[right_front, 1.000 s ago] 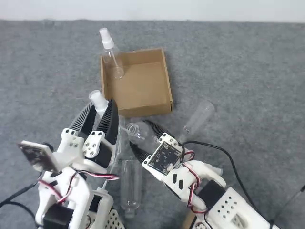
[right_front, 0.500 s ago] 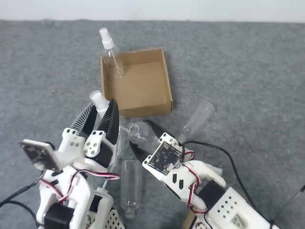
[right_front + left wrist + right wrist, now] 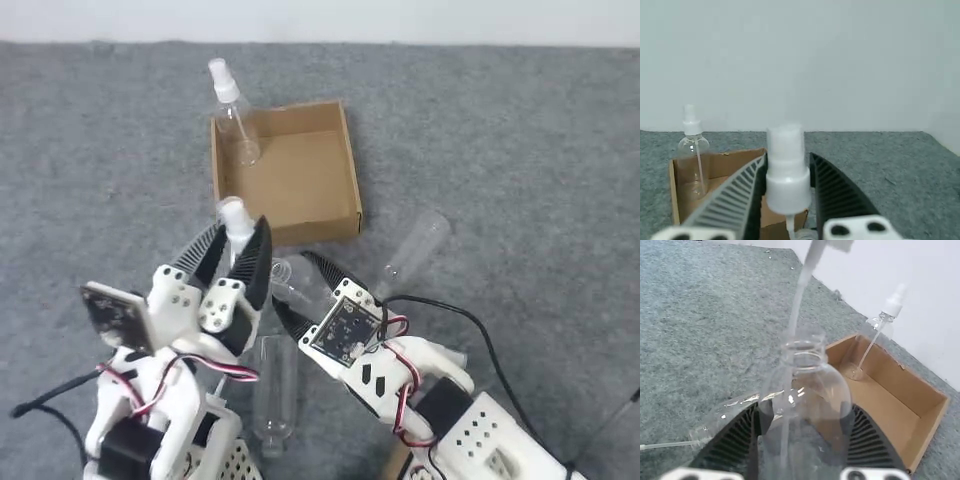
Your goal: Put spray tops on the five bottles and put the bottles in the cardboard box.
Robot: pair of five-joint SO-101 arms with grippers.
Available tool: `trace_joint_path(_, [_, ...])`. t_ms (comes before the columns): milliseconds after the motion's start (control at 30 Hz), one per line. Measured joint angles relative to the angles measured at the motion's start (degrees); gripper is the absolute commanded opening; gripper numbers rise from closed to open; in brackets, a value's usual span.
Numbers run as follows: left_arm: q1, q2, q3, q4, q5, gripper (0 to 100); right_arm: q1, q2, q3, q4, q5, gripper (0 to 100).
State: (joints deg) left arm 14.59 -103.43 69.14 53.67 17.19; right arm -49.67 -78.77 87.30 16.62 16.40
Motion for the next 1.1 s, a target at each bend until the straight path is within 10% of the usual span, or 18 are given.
trace_joint_path(1100, [3.60, 0.00, 0.53, 3.87, -5.45, 14, 1.41, 0.00, 0.00, 0.00, 0.00, 9.1])
